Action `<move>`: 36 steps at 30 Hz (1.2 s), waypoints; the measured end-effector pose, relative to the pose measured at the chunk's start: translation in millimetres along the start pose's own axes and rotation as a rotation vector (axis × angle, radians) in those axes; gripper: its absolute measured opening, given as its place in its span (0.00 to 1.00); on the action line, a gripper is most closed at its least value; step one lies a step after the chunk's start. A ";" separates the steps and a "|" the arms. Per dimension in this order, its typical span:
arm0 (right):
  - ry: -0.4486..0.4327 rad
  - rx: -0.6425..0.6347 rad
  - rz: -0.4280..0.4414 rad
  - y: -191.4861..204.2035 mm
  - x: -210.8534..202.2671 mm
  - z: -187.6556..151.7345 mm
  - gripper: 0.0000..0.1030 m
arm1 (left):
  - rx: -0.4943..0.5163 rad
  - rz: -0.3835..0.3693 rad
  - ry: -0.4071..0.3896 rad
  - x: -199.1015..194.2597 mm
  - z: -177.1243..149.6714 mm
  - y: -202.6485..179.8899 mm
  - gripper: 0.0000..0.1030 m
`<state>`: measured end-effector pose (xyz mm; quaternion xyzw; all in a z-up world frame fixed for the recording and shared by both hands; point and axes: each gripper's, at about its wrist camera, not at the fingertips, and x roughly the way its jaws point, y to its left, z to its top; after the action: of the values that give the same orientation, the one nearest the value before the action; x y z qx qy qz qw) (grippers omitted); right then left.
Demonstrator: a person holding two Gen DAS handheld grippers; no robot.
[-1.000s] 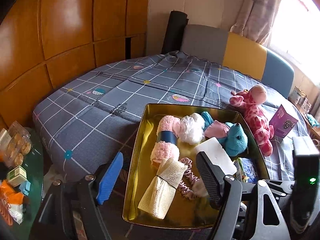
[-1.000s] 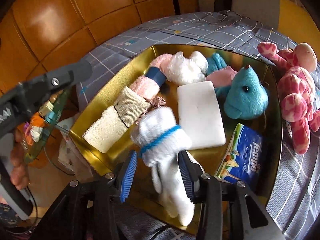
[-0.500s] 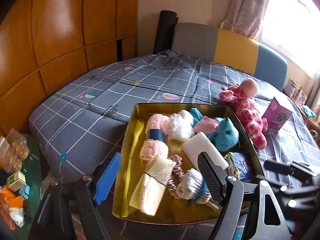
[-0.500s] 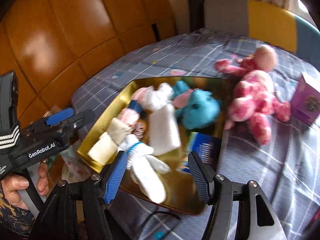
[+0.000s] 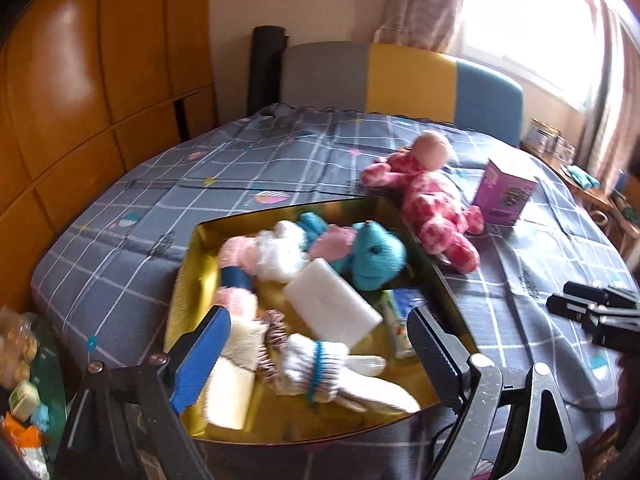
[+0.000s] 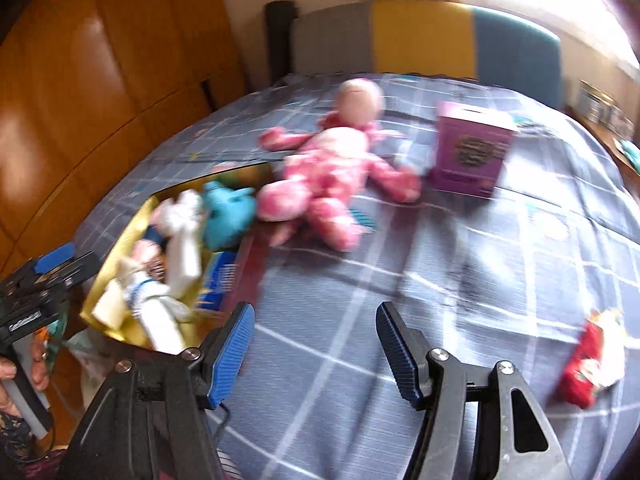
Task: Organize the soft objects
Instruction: 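Move both grippers back toward the red Christmas sock and white paper packet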
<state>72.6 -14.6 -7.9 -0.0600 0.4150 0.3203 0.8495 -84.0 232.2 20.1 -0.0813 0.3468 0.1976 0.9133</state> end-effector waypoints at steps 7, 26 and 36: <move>-0.048 0.140 -0.146 -76.0 -31.8 -8.7 0.62 | 0.088 -0.065 0.001 2.9 8.5 -38.7 0.93; -0.337 0.652 -0.430 -230.6 -119.0 -65.0 0.62 | 0.334 -0.214 0.042 24.6 13.2 -158.8 0.96; -0.471 0.967 -0.390 -269.4 -147.3 -101.2 0.63 | 0.474 -0.321 0.084 43.6 11.7 -229.2 0.96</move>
<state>98.7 -336.8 -8.1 0.3331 0.2950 -0.0641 0.8932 48.4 40.6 2.4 0.0723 0.4034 -0.0392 0.9113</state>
